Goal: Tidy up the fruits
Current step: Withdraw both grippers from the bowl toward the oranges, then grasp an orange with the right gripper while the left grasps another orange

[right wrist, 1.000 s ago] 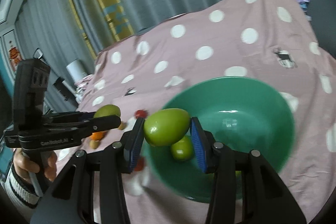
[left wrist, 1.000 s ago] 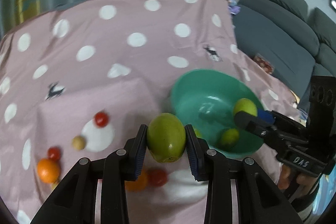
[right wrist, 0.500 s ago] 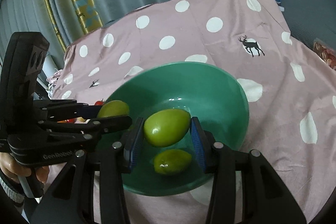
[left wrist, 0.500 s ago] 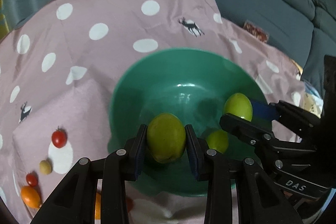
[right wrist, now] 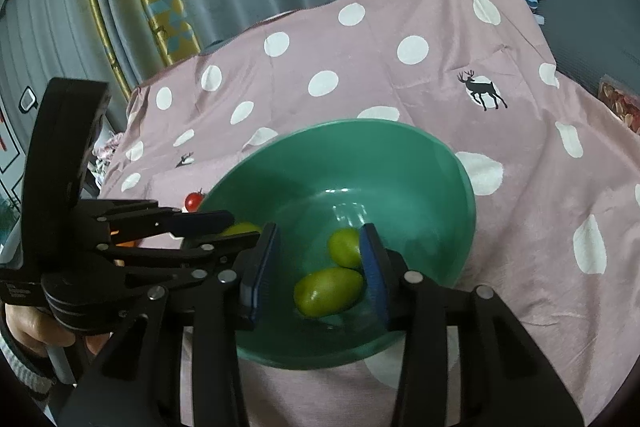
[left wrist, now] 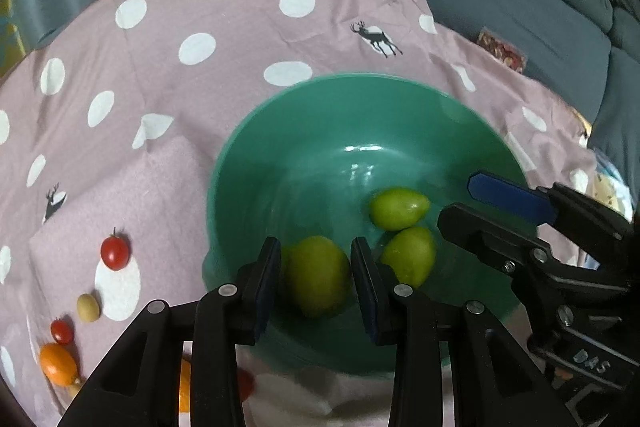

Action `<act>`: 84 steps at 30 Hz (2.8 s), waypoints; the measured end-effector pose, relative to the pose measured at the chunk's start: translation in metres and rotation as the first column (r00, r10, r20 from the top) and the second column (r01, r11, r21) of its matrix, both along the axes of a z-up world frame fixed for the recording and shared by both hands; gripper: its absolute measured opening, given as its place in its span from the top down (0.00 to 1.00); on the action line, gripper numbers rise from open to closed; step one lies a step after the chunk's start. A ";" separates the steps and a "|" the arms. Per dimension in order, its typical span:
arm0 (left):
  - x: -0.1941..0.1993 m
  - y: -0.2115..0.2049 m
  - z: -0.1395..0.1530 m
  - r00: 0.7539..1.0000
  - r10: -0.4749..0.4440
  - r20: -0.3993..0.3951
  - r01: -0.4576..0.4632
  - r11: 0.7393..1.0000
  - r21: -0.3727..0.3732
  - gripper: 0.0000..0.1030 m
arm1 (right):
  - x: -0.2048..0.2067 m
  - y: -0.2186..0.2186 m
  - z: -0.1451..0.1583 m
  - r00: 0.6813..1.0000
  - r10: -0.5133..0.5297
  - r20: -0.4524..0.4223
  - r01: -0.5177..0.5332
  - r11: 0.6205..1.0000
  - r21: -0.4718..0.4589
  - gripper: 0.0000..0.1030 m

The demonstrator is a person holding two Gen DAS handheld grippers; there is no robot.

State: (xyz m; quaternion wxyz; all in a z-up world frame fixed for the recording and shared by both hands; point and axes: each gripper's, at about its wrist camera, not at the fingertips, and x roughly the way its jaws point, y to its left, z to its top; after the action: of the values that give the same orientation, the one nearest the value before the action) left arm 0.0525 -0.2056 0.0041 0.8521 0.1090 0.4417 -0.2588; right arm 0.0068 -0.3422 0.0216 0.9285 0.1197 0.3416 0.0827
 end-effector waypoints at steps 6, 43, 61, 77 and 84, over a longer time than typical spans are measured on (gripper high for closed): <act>-0.010 0.045 0.025 0.994 0.106 0.030 -0.102 0.989 -0.108 0.23 | -0.005 -0.001 0.006 0.999 -0.003 0.041 0.001 0.999 0.053 0.53; -0.067 0.281 -0.027 0.865 0.500 -0.042 -0.499 0.846 -0.189 0.17 | 0.022 0.193 -0.035 0.887 0.431 -0.164 -0.455 0.877 -0.155 0.40; -0.033 0.280 -0.022 0.896 0.444 -0.007 -0.437 0.879 -0.192 0.17 | 0.038 0.200 -0.044 0.858 0.477 -0.188 -0.506 0.847 -0.162 0.58; 0.014 0.259 -0.039 0.930 0.368 -0.027 -0.369 0.928 -0.060 0.36 | 0.015 0.188 -0.037 0.831 0.541 -0.127 -0.549 0.835 -0.032 0.57; 0.032 0.255 -0.049 0.929 0.368 -0.045 -0.366 0.930 0.039 0.49 | 0.014 0.183 -0.035 0.837 0.535 -0.115 -0.540 0.841 -0.020 0.57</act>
State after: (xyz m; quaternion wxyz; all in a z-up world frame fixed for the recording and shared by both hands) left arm 0.0840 0.0492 -0.0454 0.8721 0.0306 0.4798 -0.0912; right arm 0.0204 -0.1593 -0.0130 0.8516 -0.0010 0.4117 0.3246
